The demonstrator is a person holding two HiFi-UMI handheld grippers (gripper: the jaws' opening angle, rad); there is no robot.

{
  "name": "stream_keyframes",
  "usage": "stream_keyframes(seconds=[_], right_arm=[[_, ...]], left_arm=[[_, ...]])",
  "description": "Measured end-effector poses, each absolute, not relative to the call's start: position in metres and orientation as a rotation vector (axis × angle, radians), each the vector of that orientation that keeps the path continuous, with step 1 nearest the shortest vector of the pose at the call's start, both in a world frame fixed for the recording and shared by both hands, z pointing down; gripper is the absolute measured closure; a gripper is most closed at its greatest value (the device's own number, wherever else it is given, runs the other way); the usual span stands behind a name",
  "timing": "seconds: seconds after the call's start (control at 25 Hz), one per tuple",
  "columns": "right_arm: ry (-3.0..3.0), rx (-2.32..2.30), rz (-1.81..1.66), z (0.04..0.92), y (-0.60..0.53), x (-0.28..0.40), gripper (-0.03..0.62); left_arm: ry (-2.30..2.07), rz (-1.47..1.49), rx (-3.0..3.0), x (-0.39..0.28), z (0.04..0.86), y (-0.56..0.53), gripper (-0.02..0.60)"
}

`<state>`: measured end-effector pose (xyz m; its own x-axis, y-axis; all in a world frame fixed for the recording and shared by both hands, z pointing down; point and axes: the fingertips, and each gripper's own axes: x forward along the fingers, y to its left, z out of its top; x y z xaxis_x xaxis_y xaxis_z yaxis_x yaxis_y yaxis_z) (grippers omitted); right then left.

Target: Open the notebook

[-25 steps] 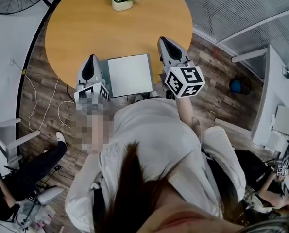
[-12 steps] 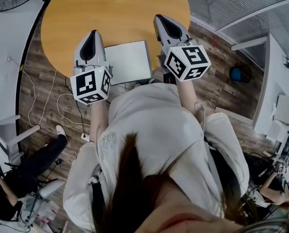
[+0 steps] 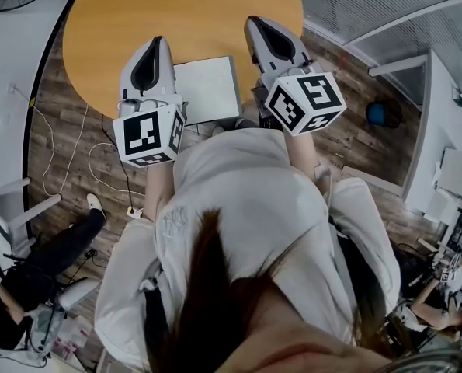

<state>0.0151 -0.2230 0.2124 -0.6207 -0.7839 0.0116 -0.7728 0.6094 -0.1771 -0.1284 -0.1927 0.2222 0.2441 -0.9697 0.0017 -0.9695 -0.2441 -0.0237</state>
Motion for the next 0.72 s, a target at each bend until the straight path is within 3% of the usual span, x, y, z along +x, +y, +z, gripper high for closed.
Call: stream_keyframes(seconds=[0.72], right_arm=[[2.741, -1.359, -0.277, 0.22, -0.2, 0.034, 0.594]], left_arm=[[1.836, -0.07, -2.49, -0.097, 0.219, -0.173, 0.565]])
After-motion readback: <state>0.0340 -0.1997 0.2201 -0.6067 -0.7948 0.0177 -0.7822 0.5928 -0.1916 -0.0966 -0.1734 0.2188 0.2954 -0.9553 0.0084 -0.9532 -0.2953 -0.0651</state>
